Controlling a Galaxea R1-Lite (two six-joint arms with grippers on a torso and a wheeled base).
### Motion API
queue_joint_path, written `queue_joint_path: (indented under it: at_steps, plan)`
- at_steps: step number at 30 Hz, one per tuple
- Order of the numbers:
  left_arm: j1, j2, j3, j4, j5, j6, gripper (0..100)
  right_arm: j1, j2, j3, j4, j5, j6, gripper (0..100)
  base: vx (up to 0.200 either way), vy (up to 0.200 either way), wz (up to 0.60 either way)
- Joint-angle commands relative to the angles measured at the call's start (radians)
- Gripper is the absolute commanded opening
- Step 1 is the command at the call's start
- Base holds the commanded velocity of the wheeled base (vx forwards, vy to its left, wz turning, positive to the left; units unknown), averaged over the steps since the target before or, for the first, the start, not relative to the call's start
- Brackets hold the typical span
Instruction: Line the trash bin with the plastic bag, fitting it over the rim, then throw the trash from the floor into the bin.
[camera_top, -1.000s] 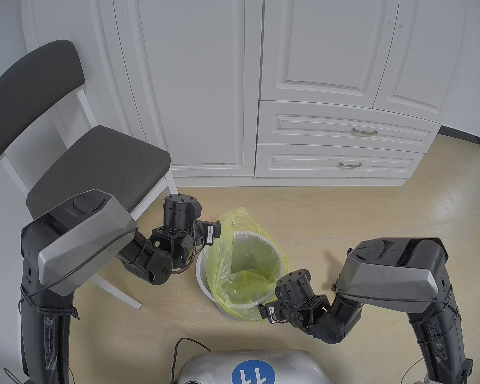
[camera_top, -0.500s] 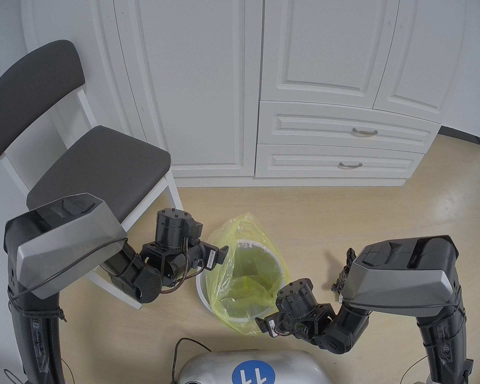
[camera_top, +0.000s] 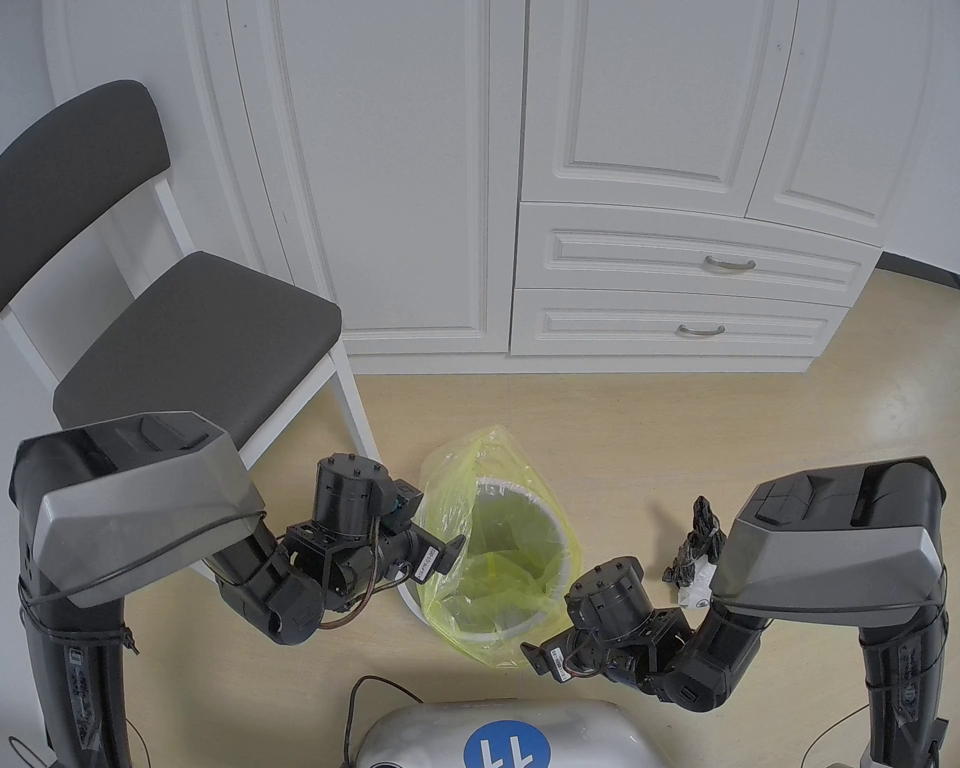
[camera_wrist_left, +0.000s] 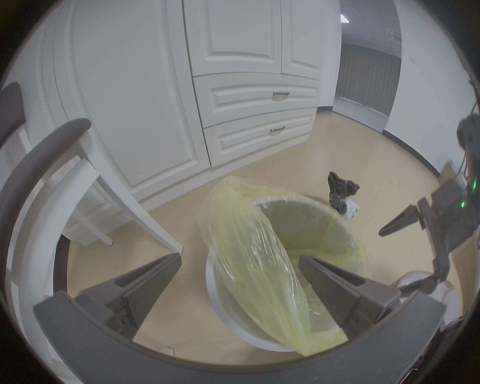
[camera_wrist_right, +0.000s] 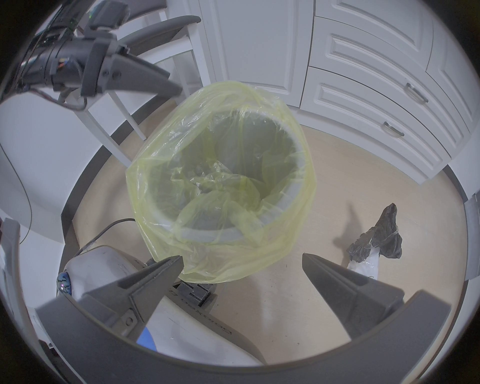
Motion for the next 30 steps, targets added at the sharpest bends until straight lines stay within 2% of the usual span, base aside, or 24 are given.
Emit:
queue_joint_path:
  at_steps: [1, 9, 13, 16, 20, 24, 30]
  plan:
    - [-0.012, 0.051, -0.010, 0.007, 0.018, 0.005, 100, -0.005, -0.044, 0.021, 0.000, 0.010, -0.005, 100, 0.000, 0.000, 0.00]
    - [0.007, 0.056, -0.033, 0.019, 0.028, 0.009, 100, -0.051, -0.036, 0.008, 0.000, 0.016, -0.030, 100, 0.000, 0.000, 0.00]
    - [0.047, 0.066, -0.061, 0.031, 0.005, 0.014, 100, -0.070, -0.051, 0.008, 0.000, 0.030, -0.031, 100, 0.000, 0.000, 0.00]
    - [0.074, 0.080, -0.147, 0.134, -0.091, 0.016, 100, -0.091, -0.070, 0.007, 0.000, 0.032, -0.042, 100, 0.000, 0.000, 0.00]
    - [0.077, 0.089, -0.216, 0.232, -0.125, 0.014, 100, -0.113, -0.074, 0.001, 0.000, 0.032, -0.051, 100, 0.000, 0.000, 0.00]
    - [0.088, 0.093, -0.221, 0.234, -0.094, 0.043, 100, -0.122, -0.077, -0.004, 0.000, 0.032, -0.053, 100, 0.000, 0.000, 0.00]
    - [0.125, 0.073, -0.149, 0.152, 0.057, 0.118, 100, -0.125, -0.077, -0.001, 0.000, 0.030, -0.054, 100, 0.000, 0.000, 0.00]
